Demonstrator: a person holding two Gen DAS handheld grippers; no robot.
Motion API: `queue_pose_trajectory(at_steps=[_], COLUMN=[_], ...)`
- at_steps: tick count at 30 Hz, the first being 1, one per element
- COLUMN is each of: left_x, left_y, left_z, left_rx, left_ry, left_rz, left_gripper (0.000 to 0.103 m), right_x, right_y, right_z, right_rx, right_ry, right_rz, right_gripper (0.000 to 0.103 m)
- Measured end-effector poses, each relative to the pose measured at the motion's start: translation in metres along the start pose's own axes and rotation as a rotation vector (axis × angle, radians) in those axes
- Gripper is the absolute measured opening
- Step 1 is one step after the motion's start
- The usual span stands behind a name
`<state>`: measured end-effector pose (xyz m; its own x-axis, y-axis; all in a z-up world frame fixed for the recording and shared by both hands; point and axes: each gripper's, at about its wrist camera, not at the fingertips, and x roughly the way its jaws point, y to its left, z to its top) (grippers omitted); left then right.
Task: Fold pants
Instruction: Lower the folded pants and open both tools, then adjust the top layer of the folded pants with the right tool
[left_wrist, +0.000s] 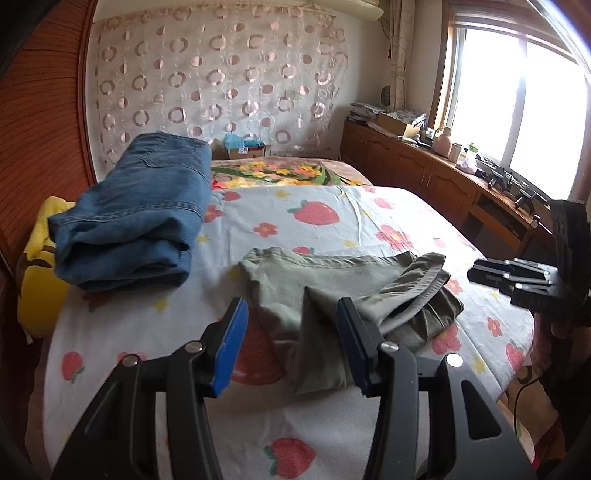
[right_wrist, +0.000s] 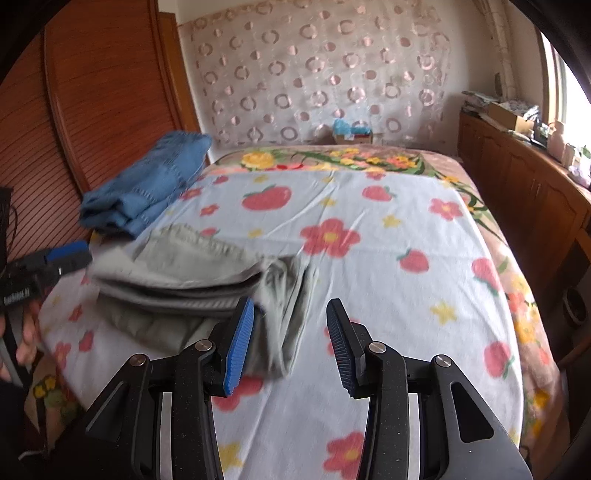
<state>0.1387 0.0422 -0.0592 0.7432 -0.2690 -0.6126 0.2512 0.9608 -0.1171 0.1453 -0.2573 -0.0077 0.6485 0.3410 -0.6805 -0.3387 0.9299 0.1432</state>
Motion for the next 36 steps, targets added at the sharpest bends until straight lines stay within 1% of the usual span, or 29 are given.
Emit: queue_pose_trajectory(at_steps=[2, 5, 7, 10, 13, 20, 23, 30, 33, 36], left_x=[-0.007, -0.009, -0.005, 0.009, 0.026, 0.043, 0.043, 0.049, 0.057, 0.062], left_y=[0.004, 0.005, 0.004, 0.000, -0.007, -0.013, -0.018, -0.019, -0.013, -0.004], left_z=[-0.005, -0.014, -0.022, -0.031, -0.035, -0.032, -0.028, -0.001, 0.010, 0.016], left_rx=[-0.006, -0.002, 0.008, 0.016, 0.036, 0.036, 0.052, 0.062, 0.052, 0.030], left_ry=[-0.008, 0.014, 0.040, 0.089, 0.138, 0.164, 0.153, 0.122, 0.117, 0.114], left_rz=[0.003, -0.001, -0.004, -0.012, 0.012, 0.015, 0.005, -0.005, 0.055, 0.075], left_gripper=[0.049, 0.049, 0.049, 0.049, 0.049, 0.049, 0.049, 0.049, 0.049, 0.049], right_x=[0.003, 0.015, 0.025, 0.035, 0.040, 0.042, 0.043, 0.054, 0.059, 0.060], right_y=[0.004, 0.010, 0.011, 0.009, 0.008, 0.009, 0.009, 0.015, 0.014, 0.010], right_z=[-0.005, -0.012, -0.016, -0.018, -0.018, -0.017, -0.015, 0.013, 0.028, 0.040], right_rx=[-0.016, -0.043, -0.046, -0.028, -0.016, -0.029, -0.028, -0.066, -0.064, -0.051], right_ry=[0.029, 0.084, 0.116, 0.140, 0.152, 0.155, 0.143, 0.138, 0.109, 0.070], right_rz=[0.019, 0.028, 0.025, 0.031, 0.028, 0.021, 0.020, 0.039, 0.011, -0.011], right_gripper=[0.041, 0.041, 0.041, 0.041, 0.041, 0.041, 0.041, 0.041, 0.041, 0.041])
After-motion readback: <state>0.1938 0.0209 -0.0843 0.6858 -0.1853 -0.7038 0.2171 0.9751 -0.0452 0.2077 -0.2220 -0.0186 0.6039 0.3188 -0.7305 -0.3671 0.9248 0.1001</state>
